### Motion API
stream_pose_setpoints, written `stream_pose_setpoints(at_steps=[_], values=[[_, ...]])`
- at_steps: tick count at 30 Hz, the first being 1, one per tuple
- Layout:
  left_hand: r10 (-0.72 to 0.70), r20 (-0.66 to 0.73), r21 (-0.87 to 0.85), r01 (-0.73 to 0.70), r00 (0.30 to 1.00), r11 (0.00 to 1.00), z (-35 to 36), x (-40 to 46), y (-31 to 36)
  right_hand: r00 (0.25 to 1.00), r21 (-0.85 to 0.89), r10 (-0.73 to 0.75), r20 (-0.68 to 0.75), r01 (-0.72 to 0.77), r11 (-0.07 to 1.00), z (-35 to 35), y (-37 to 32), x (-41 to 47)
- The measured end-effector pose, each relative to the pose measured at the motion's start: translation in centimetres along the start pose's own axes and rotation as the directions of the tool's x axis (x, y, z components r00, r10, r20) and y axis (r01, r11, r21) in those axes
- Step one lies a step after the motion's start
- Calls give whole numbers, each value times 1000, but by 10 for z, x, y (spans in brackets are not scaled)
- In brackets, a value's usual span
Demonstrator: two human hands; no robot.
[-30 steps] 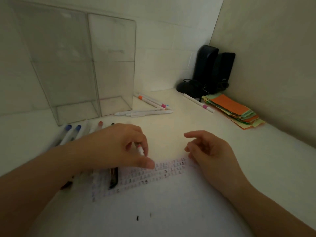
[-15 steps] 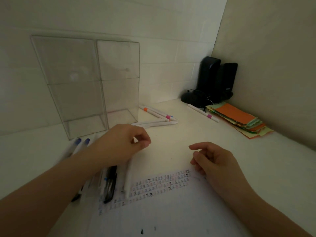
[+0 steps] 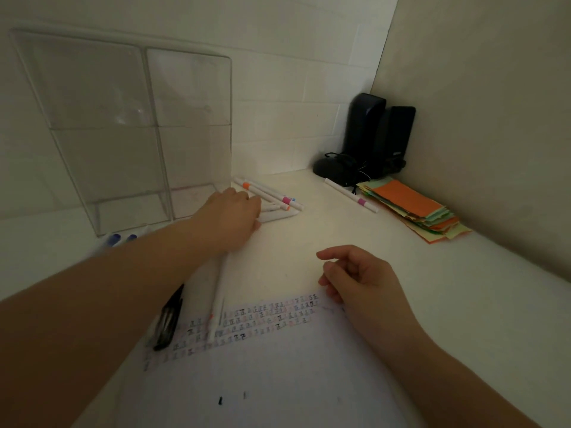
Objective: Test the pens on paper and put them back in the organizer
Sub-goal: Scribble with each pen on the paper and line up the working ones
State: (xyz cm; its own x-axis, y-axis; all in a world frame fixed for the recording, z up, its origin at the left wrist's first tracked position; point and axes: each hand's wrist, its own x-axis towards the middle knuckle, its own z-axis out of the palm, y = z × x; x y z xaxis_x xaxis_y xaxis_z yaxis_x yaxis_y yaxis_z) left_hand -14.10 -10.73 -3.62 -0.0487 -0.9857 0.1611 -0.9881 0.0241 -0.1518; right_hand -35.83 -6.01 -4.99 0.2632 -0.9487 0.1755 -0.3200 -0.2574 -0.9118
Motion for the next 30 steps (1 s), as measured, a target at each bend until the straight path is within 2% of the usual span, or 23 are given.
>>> stream_pose_setpoints(at_steps=[2,5,8,10,14,18,22,25,30], values=[[34,43,-46,-32,998,998,-6,0,-2,1000,-12,-19,6,19,1000,0,-2,-2],[60,71,-340,-32,996,940,-27,-10,0,997,-15,-76,-13,75,997,-2,-4,-4],[118,81,-635,-40,990,771,-50,-38,12,985,-62,-170,2,170,983,-1,-6,-8],[197,79,-766,-67,977,639,-55,-64,27,967,-123,-245,61,251,960,1,-8,-10],[354,-3,-891,-163,935,423,-54,-101,54,926,-189,-366,97,378,906,1,-8,-13],[459,-14,-953,-150,888,262,-55,-106,49,937,-173,-344,64,350,921,-1,-11,-15],[485,24,-959,-117,874,258,-52,-108,42,944,-193,-321,71,329,924,2,-16,-18],[502,3,-961,-136,865,239,-54,-109,40,944,-183,-325,56,330,926,3,-17,-18],[492,-34,-929,-209,870,305,-53,-109,42,951,-165,-304,56,309,937,4,-16,-17]])
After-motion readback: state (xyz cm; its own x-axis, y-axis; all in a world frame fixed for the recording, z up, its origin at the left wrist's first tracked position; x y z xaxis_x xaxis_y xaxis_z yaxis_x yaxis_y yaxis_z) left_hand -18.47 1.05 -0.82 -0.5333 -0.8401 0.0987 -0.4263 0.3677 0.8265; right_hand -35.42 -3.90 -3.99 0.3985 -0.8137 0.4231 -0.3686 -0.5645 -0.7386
